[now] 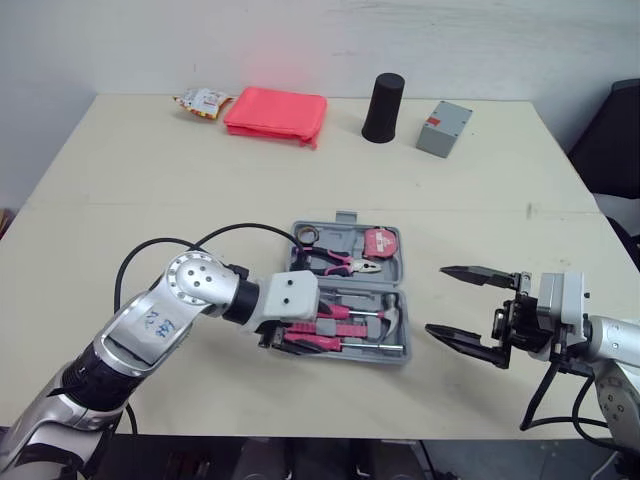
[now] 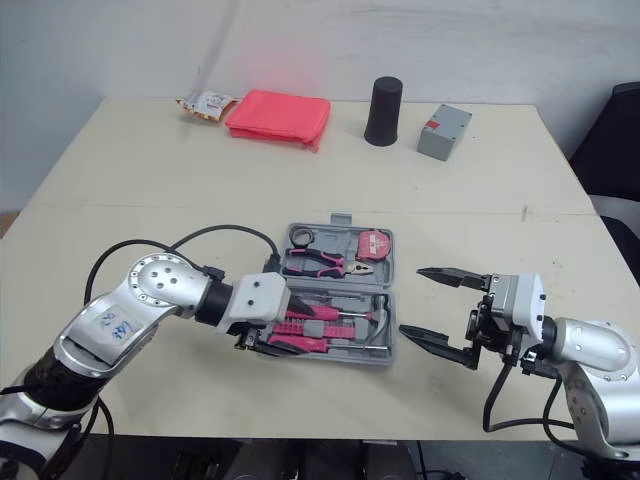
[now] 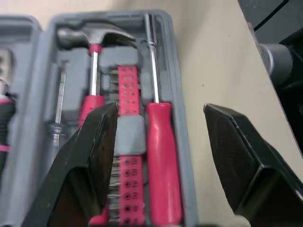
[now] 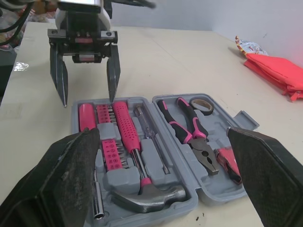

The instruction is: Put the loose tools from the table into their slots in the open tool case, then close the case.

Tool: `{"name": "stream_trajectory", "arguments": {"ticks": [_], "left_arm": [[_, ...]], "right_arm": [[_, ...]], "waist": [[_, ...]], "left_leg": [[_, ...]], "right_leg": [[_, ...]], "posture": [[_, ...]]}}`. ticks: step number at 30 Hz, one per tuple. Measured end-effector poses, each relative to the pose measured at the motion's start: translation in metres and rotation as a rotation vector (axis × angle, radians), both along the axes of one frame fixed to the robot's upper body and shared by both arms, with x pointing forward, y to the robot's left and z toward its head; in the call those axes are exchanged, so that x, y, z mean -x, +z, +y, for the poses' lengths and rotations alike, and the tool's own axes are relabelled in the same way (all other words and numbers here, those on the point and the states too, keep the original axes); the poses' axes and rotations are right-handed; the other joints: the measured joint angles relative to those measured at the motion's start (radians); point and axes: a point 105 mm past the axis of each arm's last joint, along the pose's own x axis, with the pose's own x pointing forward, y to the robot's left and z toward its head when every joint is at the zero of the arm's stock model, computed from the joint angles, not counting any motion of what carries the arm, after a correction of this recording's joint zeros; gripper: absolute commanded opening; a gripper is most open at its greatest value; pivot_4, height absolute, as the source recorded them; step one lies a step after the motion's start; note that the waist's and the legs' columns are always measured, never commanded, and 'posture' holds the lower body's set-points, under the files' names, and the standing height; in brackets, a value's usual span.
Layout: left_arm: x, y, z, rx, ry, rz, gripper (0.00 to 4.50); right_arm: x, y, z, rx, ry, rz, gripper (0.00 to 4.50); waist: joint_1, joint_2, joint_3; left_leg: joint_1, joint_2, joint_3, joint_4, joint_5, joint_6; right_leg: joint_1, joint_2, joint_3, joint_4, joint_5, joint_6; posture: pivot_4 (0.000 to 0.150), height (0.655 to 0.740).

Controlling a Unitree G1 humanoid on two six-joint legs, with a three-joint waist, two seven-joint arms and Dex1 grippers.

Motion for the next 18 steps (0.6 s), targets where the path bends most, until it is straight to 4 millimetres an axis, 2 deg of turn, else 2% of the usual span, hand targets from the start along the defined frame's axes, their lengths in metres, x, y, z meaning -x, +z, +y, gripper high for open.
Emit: {"name": "stream_trajectory", "arguments": {"ticks": [1, 2, 5, 6, 9, 13, 18], "left_arm": [[0.0, -0.001, 0.001, 0.033, -0.006, -0.003, 2.34], [-0.001, -0.001, 0.0, 0.062, -0.011, -0.001, 2.01], [-0.001, 0.0, -0.001, 0.209, -0.012, 0.011, 0.66], [-0.003, -0.009, 0.002, 0.234, 0.001, 0.023, 0.17], [-0.005, -0.035, 0.01, 0.212, 0.044, 0.08, 0.07], [-0.004, -0.047, 0.003, 0.203, 0.033, 0.09, 0.07], [-0.004, -0.055, -0.003, 0.193, 0.04, 0.098, 0.07]], "right_arm": [[0.0, 0.0, 0.0, 0.0, 0.0, -0.002, 4.5], [-0.001, 0.0, 0.0, -0.001, -0.001, -0.002, 4.5], [-0.001, 0.001, 0.001, -0.006, -0.003, -0.002, 4.5], [-0.001, 0.001, 0.002, -0.01, -0.005, -0.005, 4.5], [-0.001, 0.0, 0.002, -0.01, -0.002, -0.001, 4.5], [0.007, -0.001, 0.011, 0.001, 0.059, 0.01, 4.5], [0.008, -0.005, 0.009, -0.002, 0.046, 0.037, 4.5]], "waist": [[0.0, 0.0, 0.0], [0.0, 0.0, 0.0], [0.0, 0.0, 0.0], [0.0, 0.0, 0.0], [-0.001, 0.0, 0.0], [0.004, 0.0, 0.0], [0.002, 0.0, 0.0]], "left_leg": [[0.0, 0.0, 0.0, 0.0, 0.0, 0.0], [0.0, 0.0, 0.0, 0.0, 0.0, 0.0], [0.0, 0.0, 0.0, 0.0, 0.0, 0.001], [0.0, 0.0, 0.0, 0.0, 0.0, 0.001], [0.0, 0.0, 0.0, 0.0, 0.0, 0.001], [0.0, -0.001, 0.0, 0.001, -0.001, 0.002], [0.0, 0.0, 0.0, 0.001, -0.001, 0.002]], "right_leg": [[0.0, 0.0, 0.0, 0.0, 0.0, 0.0], [0.0, 0.0, 0.0, 0.0, 0.0, 0.0], [0.0, 0.0, 0.0, 0.0, 0.0, 0.0], [0.0, 0.0, 0.0, 0.0, 0.0, 0.0], [0.0, 0.0, 0.0, 0.0, 0.0, 0.0], [0.0, -0.001, 0.0, 0.0, 0.0, 0.0], [0.0, -0.001, 0.0, 0.0, 0.0, 0.0]], "posture": [[0.15, 0.74], [0.15, 0.74], [0.15, 0.74], [0.15, 0.74], [0.15, 0.74], [0.15, 0.74], [0.15, 0.74]]}}
